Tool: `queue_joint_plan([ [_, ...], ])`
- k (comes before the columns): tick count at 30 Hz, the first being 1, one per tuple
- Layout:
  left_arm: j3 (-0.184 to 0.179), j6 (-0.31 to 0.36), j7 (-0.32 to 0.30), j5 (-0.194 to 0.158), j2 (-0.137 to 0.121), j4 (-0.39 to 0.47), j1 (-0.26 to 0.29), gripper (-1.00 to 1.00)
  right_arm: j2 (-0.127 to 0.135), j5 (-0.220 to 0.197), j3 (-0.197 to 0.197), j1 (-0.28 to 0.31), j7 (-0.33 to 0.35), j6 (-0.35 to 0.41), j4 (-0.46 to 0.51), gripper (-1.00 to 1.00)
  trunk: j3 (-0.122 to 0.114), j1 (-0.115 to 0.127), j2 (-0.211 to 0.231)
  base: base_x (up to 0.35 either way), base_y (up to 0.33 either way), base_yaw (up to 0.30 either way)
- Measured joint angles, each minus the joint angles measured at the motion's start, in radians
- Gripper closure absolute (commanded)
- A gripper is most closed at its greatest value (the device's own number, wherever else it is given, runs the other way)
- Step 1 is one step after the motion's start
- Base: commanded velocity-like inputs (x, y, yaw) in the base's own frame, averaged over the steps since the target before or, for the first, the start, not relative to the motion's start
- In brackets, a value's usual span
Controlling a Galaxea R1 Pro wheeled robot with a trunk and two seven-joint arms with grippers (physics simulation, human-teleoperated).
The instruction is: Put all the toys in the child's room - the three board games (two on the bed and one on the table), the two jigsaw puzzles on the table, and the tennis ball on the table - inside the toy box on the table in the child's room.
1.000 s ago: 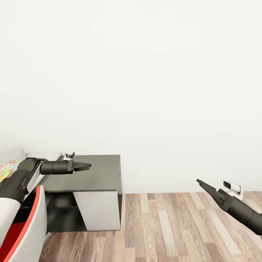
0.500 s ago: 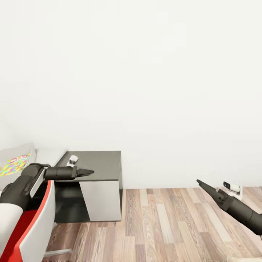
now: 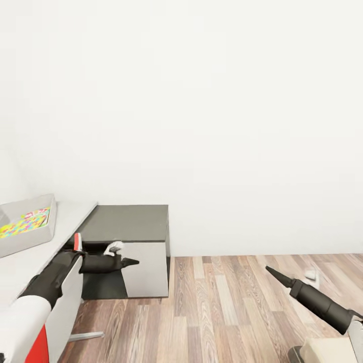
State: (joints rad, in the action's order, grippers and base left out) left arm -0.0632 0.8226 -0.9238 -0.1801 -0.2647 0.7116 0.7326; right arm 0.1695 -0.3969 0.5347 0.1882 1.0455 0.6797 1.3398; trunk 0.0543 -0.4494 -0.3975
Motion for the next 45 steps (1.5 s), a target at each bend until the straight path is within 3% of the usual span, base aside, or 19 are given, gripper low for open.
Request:
queue_joint_plan([
  [3,0.000,-0.056,0.046,0.004,0.020,-0.079,-0.003,-1.00,0.003,0.004,0.001,0.001,-0.024,0.000,-0.063,-1.00,0.000,0.000,0.000,-0.007,0.000,0.000],
  [7,-0.004,-0.218,0.235,0.016,0.065,-0.271,-0.042,-1.00,0.004,0.038,-0.013,-0.002,-0.120,-0.019,-0.221,-1.00,0.000,0.000,0.000,-0.001,0.000,0.000],
  [8,-0.005,-0.289,0.332,0.017,0.085,-0.341,-0.063,-1.00,0.001,0.095,-0.022,-0.002,-0.178,-0.051,-0.296,-1.00,0.000,0.000,0.000,0.000,0.000,0.000],
  [9,-0.006,-0.315,0.370,0.016,0.091,-0.368,-0.074,-1.00,-0.001,0.115,-0.024,-0.002,-0.200,-0.065,-0.330,-1.00,0.000,0.000,0.000,0.000,0.000,0.000],
  [11,-0.007,-0.415,0.521,0.017,0.111,-0.456,-0.117,-1.00,-0.009,0.217,-0.032,-0.002,-0.282,-0.135,-0.446,-1.00,0.000,0.000,0.000,0.000,0.000,0.000],
  [12,-0.007,-0.441,0.563,0.015,0.116,-0.477,-0.128,-1.00,-0.012,0.243,-0.033,-0.002,-0.304,-0.156,-0.478,-1.00,0.000,0.000,0.000,0.000,0.000,0.000],
  [14,-0.007,-0.543,0.721,0.015,0.133,-0.547,-0.182,-1.00,-0.027,0.349,-0.036,-0.002,-0.397,-0.253,-0.595,-1.00,0.000,0.000,0.000,0.000,0.000,0.000],
  [15,-0.007,-0.568,0.761,0.013,0.136,-0.562,-0.195,-1.00,-0.033,0.372,-0.037,-0.002,-0.423,-0.278,-0.626,-1.00,0.000,0.000,0.000,0.000,0.000,0.000],
  [17,-0.007,-0.670,0.899,0.012,0.144,-0.614,-0.268,-1.00,-0.054,0.459,-0.040,-0.003,-0.529,-0.371,-0.737,-1.00,0.000,0.000,0.000,0.000,0.000,0.000],
  [20,-0.004,-0.800,1.003,0.008,0.147,-0.652,-0.363,-1.00,-0.079,0.553,-0.042,-0.003,-0.648,-0.473,-0.879,-1.00,0.000,0.000,0.000,0.000,0.000,0.000],
  [22,-0.002,-0.878,1.040,0.006,0.147,-0.663,-0.444,-1.00,-0.097,0.623,-0.042,-0.004,-0.734,-0.548,-0.992,-1.00,0.000,0.000,0.000,0.000,0.000,0.000],
  [26,-0.001,-0.930,1.061,0.005,0.148,-0.673,-0.544,-1.00,-0.112,0.696,-0.041,-0.005,-0.861,-0.659,-1.154,-1.00,0.000,0.000,0.000,0.000,0.000,0.000],
  [30,-0.001,-0.942,1.065,0.004,0.147,-0.678,-0.610,-1.00,-0.114,0.711,-0.040,-0.004,-0.945,-0.720,-1.259,-1.00,0.000,0.000,0.000,0.000,0.000,0.000],
  [34,-0.002,-0.947,1.066,0.005,0.148,-0.683,-0.656,-1.00,-0.110,0.713,-0.037,-0.027,-1.022,-0.753,-1.299,-1.00,0.000,0.000,0.000,0.000,0.000,0.000],
  [45,-0.004,-0.949,1.066,0.007,0.149,-0.686,-0.676,-1.00,-0.092,0.707,-0.034,-0.074,-1.066,-0.795,-1.307,-1.00,0.000,0.000,0.000,0.000,0.000,0.000],
])
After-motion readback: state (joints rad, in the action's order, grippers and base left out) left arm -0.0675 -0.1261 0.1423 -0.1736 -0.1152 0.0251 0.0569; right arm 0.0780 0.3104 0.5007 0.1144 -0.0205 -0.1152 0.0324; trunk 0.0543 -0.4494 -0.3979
